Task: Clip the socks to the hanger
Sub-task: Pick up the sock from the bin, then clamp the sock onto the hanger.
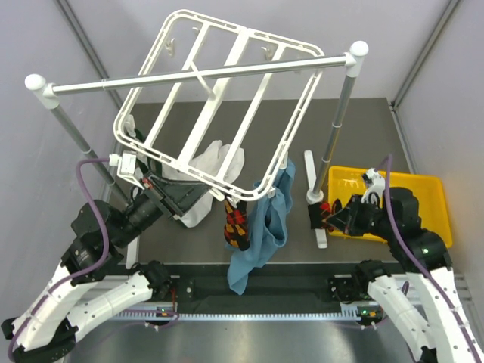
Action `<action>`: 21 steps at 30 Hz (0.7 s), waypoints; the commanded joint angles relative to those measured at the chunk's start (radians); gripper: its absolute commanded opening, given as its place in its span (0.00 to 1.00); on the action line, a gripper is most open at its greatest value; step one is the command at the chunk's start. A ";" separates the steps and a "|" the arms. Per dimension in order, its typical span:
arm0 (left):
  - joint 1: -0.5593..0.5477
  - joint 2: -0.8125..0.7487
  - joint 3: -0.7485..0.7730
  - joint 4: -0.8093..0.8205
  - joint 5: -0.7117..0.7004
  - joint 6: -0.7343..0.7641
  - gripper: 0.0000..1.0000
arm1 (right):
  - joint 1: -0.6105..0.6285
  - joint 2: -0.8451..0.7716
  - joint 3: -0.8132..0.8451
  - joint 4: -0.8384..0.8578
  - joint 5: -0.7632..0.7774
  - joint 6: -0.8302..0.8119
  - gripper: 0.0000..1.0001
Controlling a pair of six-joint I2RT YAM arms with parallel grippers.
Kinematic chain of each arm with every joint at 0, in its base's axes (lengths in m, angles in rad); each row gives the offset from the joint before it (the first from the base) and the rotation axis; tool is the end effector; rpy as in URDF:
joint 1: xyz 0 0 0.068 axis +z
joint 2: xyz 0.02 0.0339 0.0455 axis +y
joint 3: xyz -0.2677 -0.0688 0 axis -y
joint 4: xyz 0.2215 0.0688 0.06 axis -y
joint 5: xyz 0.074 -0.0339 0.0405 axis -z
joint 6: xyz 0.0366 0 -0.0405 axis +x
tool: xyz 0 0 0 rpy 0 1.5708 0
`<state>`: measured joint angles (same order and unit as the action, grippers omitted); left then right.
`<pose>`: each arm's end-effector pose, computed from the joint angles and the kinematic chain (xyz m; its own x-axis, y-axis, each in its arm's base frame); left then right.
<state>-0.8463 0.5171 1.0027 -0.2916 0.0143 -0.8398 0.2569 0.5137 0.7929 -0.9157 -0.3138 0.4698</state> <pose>0.0418 -0.0481 0.4236 -0.4791 -0.5819 -0.6571 0.6012 0.3279 -0.7287 0.0656 0.0289 0.2991 -0.7307 0.2533 -0.6340 -0.1693 0.8324 0.5277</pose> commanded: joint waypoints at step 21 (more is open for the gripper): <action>-0.002 0.064 0.013 0.023 0.000 -0.030 0.00 | 0.252 0.049 0.393 -0.170 -0.429 -0.068 0.00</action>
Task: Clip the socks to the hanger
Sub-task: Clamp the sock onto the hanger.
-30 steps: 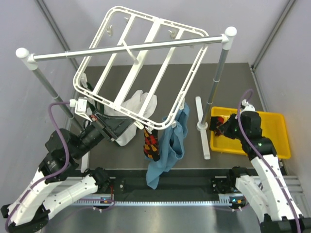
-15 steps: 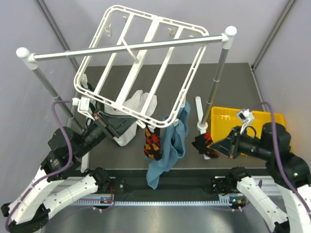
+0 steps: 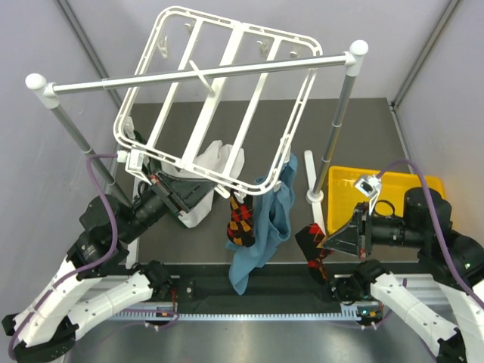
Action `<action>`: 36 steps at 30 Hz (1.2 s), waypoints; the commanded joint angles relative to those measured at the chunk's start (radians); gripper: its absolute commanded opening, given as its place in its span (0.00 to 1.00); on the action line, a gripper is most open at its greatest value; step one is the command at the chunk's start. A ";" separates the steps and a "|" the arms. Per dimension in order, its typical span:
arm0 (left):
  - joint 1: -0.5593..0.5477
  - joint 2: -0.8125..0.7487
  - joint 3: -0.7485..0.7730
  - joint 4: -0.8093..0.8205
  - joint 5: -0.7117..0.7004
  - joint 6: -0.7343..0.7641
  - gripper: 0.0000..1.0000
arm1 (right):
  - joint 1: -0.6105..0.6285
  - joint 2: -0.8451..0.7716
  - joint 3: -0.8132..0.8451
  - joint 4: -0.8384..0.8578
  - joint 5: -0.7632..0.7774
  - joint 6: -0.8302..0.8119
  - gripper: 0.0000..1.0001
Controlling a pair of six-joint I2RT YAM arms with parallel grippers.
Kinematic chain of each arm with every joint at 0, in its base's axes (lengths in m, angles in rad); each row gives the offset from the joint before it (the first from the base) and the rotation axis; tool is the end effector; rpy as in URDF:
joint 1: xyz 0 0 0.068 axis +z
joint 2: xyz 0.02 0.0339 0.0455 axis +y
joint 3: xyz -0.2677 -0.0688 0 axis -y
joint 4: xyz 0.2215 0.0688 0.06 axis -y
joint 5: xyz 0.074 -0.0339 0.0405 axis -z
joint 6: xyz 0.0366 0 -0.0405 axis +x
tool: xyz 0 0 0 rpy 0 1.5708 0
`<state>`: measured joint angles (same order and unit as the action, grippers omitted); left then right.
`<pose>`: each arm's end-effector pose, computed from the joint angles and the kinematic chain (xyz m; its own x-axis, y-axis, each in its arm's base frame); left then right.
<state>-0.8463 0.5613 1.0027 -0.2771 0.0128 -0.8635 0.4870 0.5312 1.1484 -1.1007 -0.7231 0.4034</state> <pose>0.0508 -0.0581 0.4230 -0.5051 -0.5761 -0.6426 0.5744 0.3314 -0.7485 0.0107 0.0331 0.3791 -0.7188 -0.0476 -0.6936 -0.6376 0.4426 0.6305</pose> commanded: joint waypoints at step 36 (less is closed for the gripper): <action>0.000 0.020 -0.021 0.049 0.004 -0.026 0.00 | 1.134 0.363 0.016 0.585 1.174 0.428 0.00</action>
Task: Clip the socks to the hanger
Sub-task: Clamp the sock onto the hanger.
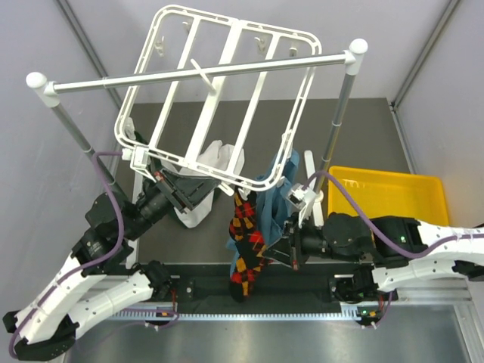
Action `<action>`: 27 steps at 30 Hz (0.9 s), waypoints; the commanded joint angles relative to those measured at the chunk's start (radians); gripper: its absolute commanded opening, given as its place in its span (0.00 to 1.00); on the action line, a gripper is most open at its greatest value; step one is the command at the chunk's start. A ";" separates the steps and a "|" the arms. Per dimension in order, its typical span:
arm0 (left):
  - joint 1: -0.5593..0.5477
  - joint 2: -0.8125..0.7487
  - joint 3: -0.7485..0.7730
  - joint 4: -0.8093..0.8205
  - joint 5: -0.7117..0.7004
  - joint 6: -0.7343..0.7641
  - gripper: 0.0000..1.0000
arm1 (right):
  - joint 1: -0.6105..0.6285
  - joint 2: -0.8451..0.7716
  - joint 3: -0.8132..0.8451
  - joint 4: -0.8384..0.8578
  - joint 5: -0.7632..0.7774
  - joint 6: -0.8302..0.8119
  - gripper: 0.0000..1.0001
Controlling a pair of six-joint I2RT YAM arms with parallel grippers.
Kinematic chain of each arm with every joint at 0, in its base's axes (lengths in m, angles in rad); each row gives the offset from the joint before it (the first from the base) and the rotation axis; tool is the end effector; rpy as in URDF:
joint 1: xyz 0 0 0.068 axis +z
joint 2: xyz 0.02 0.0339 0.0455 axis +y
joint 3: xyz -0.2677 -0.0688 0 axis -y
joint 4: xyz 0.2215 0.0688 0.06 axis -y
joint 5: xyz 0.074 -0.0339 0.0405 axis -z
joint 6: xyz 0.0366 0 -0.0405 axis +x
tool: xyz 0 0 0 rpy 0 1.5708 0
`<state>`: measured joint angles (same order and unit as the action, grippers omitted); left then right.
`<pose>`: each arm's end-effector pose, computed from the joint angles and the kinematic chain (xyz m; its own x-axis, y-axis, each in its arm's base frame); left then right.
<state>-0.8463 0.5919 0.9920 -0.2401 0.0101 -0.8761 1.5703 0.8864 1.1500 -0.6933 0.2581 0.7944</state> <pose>0.0578 -0.0659 0.4220 -0.5127 -0.5798 -0.6332 0.5647 0.3278 -0.7574 0.0094 0.1484 0.3910 -0.6899 -0.1260 -0.7129 -0.6773 0.4601 0.5741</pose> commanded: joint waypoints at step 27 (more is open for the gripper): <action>0.000 -0.056 -0.006 -0.025 0.044 -0.035 0.00 | 0.088 0.115 0.065 0.489 0.446 -0.138 0.00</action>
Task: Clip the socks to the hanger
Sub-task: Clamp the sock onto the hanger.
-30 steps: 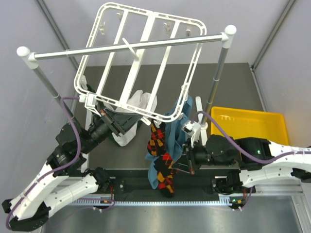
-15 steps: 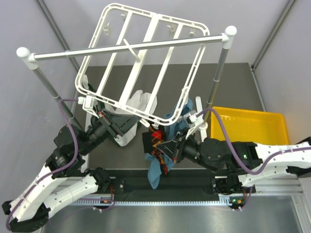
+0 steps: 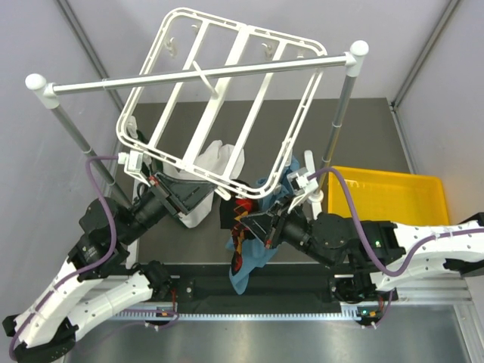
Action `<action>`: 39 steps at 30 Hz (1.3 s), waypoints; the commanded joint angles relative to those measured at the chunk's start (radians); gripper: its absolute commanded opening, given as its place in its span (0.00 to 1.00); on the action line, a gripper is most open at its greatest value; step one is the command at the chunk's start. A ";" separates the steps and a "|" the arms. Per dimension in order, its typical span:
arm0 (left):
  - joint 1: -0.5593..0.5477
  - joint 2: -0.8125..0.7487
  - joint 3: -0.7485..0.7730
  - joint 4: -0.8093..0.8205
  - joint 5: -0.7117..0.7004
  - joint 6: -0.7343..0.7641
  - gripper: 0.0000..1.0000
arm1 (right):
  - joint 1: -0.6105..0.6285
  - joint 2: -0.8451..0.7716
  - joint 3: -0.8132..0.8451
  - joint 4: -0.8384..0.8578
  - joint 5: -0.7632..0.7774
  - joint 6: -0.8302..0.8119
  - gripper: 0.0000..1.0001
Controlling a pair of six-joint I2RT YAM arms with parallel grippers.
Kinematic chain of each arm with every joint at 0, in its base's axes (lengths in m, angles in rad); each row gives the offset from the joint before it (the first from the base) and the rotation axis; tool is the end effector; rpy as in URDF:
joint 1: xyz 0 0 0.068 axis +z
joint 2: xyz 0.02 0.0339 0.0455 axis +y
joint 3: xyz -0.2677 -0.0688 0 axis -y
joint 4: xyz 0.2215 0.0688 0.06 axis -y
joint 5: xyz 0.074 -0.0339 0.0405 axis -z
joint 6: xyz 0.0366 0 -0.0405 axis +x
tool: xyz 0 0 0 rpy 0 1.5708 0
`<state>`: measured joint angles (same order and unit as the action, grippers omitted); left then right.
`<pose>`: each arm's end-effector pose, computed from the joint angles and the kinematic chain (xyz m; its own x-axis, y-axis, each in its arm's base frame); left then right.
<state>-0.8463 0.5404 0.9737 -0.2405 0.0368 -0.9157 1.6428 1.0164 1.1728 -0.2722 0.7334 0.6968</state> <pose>0.0486 -0.0569 0.4199 -0.5350 -0.5912 -0.6035 0.5712 0.2732 -0.7740 0.0108 0.1903 0.4232 -0.4999 0.3029 -0.8114 -0.6103 0.5416 0.5782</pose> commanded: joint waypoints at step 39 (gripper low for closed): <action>0.000 -0.039 0.039 -0.098 0.002 0.001 0.00 | 0.018 -0.088 -0.133 0.309 0.003 -0.238 0.00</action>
<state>-0.8459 0.5079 0.9966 -0.3103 0.0101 -0.9157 1.6474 0.9672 1.0409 -0.0429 0.6964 0.4847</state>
